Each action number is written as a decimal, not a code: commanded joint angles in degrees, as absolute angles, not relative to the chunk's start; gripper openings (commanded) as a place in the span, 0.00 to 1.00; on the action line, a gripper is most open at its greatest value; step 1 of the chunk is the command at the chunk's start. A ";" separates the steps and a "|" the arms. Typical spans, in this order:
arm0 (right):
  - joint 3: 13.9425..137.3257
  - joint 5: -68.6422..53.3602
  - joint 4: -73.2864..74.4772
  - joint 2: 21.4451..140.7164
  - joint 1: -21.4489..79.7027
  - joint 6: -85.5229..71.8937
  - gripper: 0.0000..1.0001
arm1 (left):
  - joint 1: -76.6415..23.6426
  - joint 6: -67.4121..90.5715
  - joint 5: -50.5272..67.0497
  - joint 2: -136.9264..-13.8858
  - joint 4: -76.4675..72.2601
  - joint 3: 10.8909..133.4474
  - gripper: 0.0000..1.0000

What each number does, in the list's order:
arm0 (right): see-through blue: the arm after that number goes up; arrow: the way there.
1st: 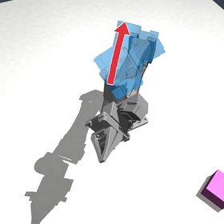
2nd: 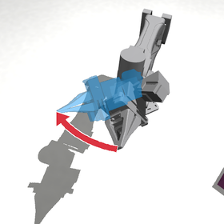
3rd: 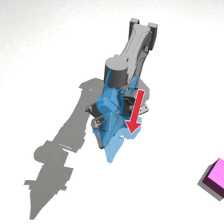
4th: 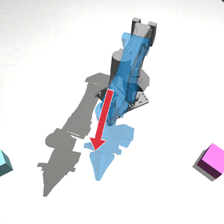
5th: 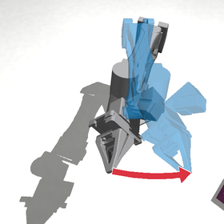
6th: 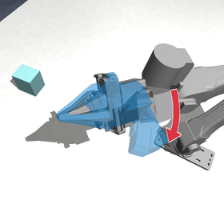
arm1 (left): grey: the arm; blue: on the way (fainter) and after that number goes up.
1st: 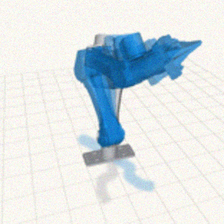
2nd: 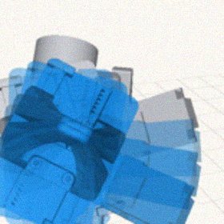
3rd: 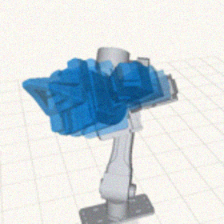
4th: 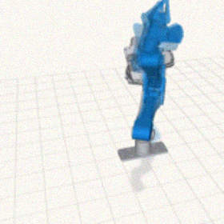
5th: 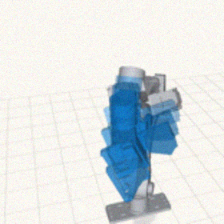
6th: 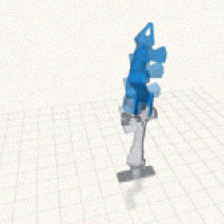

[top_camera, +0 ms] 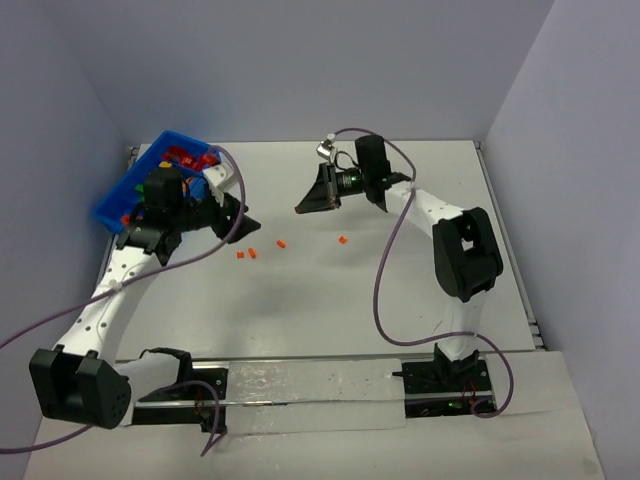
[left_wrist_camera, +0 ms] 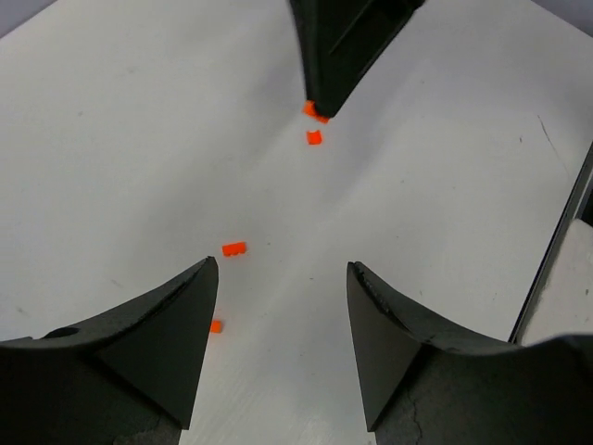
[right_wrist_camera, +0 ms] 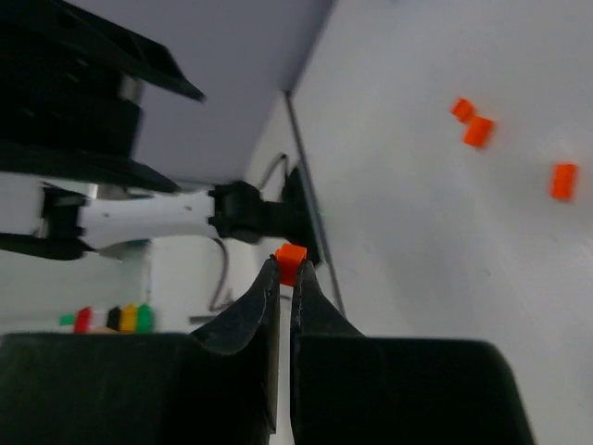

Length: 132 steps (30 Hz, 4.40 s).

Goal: Sort the legos into containers by color

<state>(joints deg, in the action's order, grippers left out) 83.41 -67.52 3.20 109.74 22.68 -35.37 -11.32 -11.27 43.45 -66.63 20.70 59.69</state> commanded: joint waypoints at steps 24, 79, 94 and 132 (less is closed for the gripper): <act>70.66 -78.57 -69.08 110.30 30.06 -94.39 0.00 | -27.36 -17.43 37.91 -54.29 -3.69 46.58 0.53; 86.56 -51.51 24.96 102.67 20.36 -17.55 0.93 | -3.63 -13.25 20.32 -65.79 34.74 63.08 0.00; 82.46 -25.52 32.78 96.24 20.04 -0.96 0.99 | 22.41 -27.42 15.69 -97.97 47.15 90.59 0.00; 82.44 -20.65 36.56 97.08 12.99 2.18 1.00 | 9.93 -26.26 21.11 -100.60 45.39 96.94 0.48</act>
<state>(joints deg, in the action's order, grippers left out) 82.81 -20.71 35.90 99.31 16.32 2.44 17.43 -29.04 14.93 -110.26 45.72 96.18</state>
